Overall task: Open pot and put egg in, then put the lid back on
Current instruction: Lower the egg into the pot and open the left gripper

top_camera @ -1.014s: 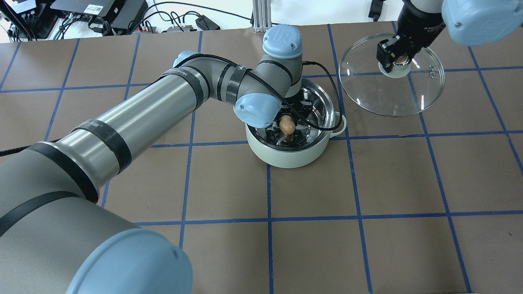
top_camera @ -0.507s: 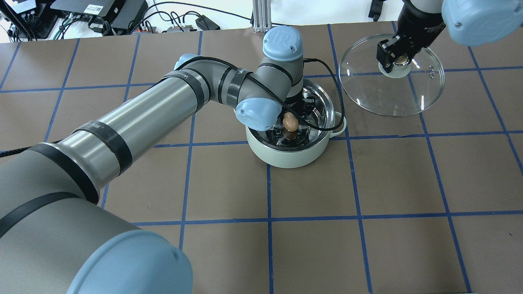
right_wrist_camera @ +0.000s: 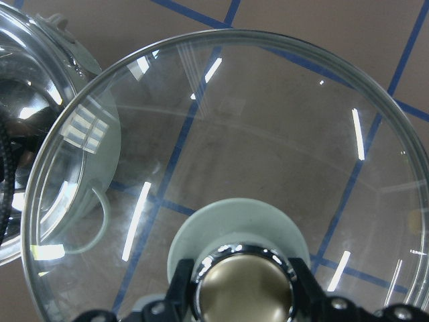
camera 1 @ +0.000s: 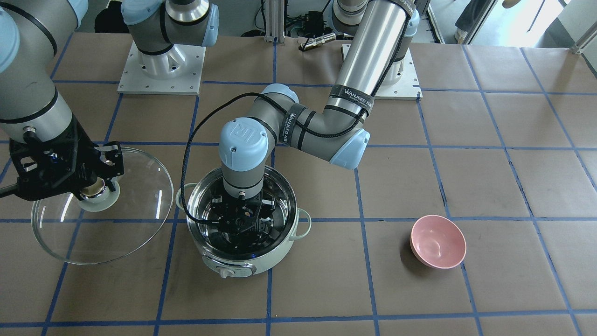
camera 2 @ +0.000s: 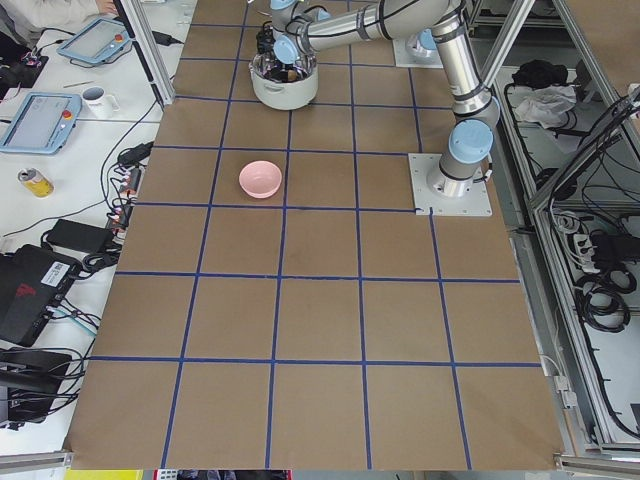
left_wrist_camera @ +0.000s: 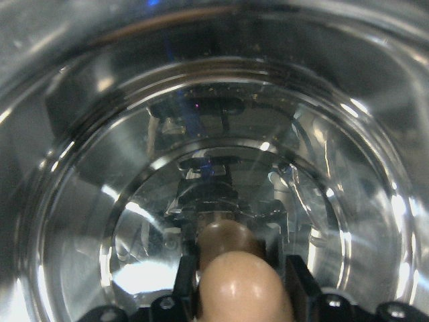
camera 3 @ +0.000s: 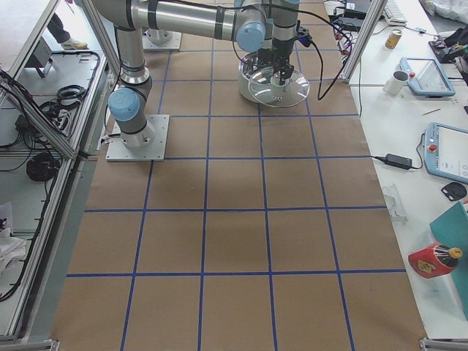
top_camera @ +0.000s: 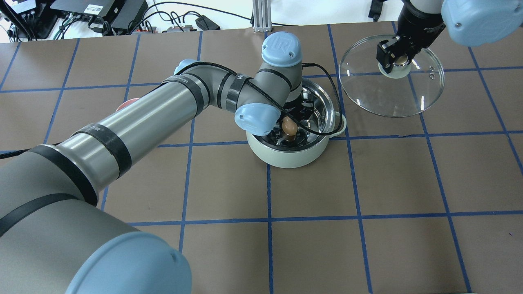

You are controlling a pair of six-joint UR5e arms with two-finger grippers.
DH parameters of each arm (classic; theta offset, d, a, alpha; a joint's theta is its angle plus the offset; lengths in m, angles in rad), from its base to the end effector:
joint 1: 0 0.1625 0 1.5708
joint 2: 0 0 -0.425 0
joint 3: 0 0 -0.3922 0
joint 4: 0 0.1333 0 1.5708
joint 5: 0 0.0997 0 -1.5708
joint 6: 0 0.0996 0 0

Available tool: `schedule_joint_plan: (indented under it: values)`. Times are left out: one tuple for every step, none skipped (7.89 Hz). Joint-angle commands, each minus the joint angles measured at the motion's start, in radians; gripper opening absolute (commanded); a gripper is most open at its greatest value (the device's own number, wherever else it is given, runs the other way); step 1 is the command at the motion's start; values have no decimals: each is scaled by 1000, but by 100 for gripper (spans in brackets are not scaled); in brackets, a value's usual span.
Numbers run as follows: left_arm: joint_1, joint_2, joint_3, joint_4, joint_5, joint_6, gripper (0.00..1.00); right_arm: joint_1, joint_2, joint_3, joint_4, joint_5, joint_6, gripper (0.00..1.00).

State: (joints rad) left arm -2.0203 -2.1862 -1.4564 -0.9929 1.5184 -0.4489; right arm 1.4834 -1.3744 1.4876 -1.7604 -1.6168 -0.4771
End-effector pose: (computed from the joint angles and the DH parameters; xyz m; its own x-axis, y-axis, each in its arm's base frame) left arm -0.4274 -0.5670 0.2296 -0.9968 0.0045 0.0804 0.0007 0.9989 -0.0465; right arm 0.0776 -0.5886 0.4434 -0.9237 -0.3756 0.0758 -0.3795 0.9240 -0.0467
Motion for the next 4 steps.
schedule_joint_plan:
  values:
    - [-1, 2, -12, -35, 3, -4, 48, 0, 0, 0, -1, 0, 0, 0]
    - [-3, 2, -12, -61, 8, -13, 48, 0, 0, 0, -2, 0, 0, 0]
    - [-6, 2, -12, -62, 9, -14, 49, 0, 0, 0, 1, 0, 0, 0]
    - [-6, 2, -10, -56, 13, -14, 56, 0, 0, 0, -1, 0, 0, 0]
